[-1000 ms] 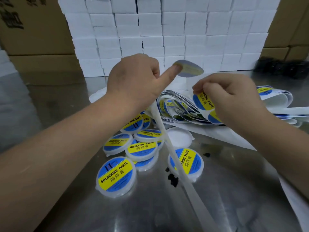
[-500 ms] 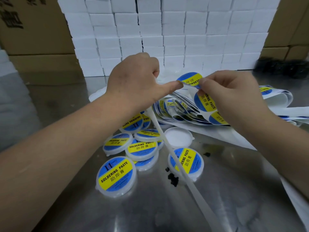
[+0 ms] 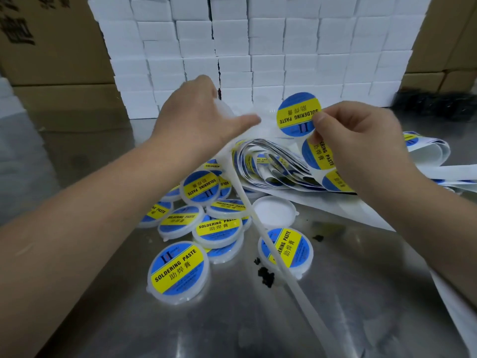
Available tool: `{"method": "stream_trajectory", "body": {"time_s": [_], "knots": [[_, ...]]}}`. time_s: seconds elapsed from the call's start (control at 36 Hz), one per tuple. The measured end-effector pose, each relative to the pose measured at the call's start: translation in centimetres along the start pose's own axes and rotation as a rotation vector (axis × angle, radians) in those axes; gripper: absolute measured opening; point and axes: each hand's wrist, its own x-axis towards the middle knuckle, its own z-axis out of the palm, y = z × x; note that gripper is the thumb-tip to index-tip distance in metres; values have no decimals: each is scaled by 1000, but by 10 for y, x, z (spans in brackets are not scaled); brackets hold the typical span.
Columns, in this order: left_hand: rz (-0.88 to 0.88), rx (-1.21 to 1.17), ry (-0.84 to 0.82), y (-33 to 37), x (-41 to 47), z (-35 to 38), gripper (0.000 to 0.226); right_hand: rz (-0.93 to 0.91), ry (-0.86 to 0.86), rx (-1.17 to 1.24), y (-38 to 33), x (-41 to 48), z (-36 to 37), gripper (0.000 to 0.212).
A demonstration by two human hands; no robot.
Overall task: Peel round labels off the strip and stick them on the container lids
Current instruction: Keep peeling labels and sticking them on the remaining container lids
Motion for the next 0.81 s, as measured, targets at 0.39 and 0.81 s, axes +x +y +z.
{"method": "stream_trajectory", "body": {"time_s": [0.39,0.81], "knots": [[-288,-976,-133,17,-1,9,20,-63,-152,111,-1,-4,2,28],[-210,-1183,-444,23,-13,4,41,-37,-225,260,-6,-6,3,27]]}}
